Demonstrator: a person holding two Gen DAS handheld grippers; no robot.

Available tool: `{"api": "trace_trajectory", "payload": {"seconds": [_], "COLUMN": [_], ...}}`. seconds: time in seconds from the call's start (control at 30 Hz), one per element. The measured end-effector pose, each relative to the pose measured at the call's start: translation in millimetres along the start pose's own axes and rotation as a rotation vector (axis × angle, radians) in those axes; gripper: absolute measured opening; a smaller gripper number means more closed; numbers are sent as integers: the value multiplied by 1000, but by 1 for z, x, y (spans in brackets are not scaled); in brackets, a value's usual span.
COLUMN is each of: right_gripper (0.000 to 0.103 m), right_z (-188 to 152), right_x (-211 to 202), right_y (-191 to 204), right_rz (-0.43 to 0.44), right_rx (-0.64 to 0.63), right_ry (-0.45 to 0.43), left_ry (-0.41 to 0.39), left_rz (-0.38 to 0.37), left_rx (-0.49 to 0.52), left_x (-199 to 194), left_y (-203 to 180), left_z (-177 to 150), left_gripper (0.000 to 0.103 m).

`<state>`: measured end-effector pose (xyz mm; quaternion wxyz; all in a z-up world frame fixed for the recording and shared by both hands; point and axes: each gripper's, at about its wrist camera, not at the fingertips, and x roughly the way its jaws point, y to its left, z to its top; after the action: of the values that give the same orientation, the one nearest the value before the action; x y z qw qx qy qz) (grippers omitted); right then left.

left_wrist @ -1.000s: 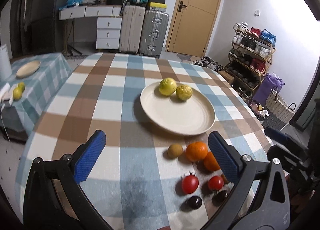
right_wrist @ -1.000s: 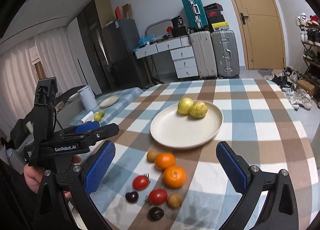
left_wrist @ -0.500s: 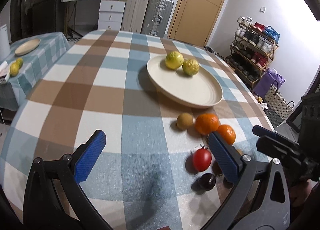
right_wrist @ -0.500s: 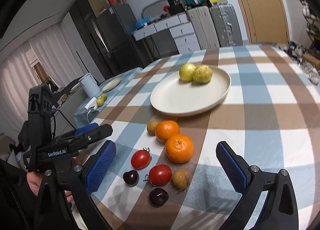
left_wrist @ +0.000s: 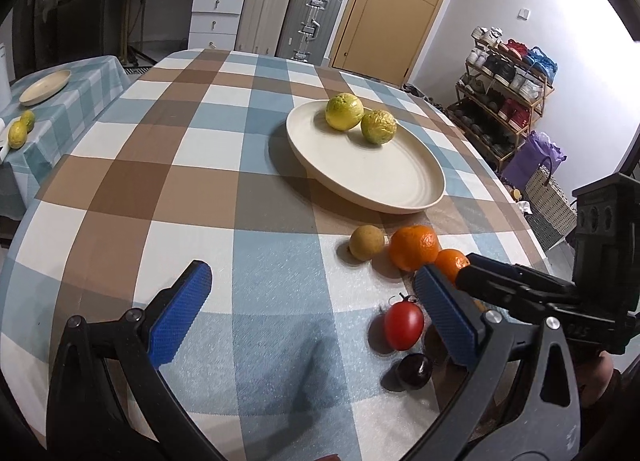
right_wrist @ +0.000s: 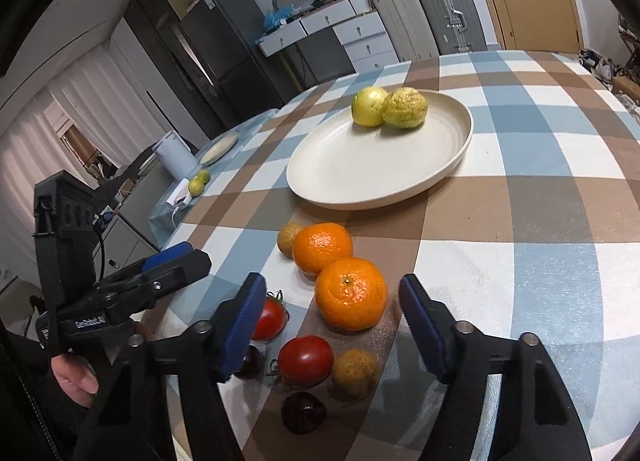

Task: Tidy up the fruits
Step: 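Grasp a tangerine with the right gripper while the left gripper grasps another tangerine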

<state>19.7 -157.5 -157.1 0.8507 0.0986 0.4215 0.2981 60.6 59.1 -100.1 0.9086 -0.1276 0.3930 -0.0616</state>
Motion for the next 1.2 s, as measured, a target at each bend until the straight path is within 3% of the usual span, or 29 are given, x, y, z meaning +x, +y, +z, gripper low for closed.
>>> {"api": "trace_trajectory", "payload": {"seconds": [0.23, 0.47, 0.73, 1.0, 1.2], "right_gripper": [44, 41, 41, 41, 41], "right_z": [2, 1, 0, -2, -1], "right_x": [11, 10, -9, -28, -42], "right_y": [-8, -14, -22, -31, -41], "right_rz": [-18, -3, -6, -14, -24], "right_rx": [25, 51, 74, 74, 85], "right_ry": [47, 39, -27, -73, -104], "left_ry": [17, 32, 46, 111, 159], "left_rz": [-12, -13, -26, -94, -87], "left_rx": [-1, -5, 8, 77, 124], "left_x": [5, 8, 11, 24, 38], "left_y": [-1, -2, -11, -48, -76], "left_z": [3, 3, 10, 15, 14], "left_gripper": [102, 102, 102, 102, 102]}}
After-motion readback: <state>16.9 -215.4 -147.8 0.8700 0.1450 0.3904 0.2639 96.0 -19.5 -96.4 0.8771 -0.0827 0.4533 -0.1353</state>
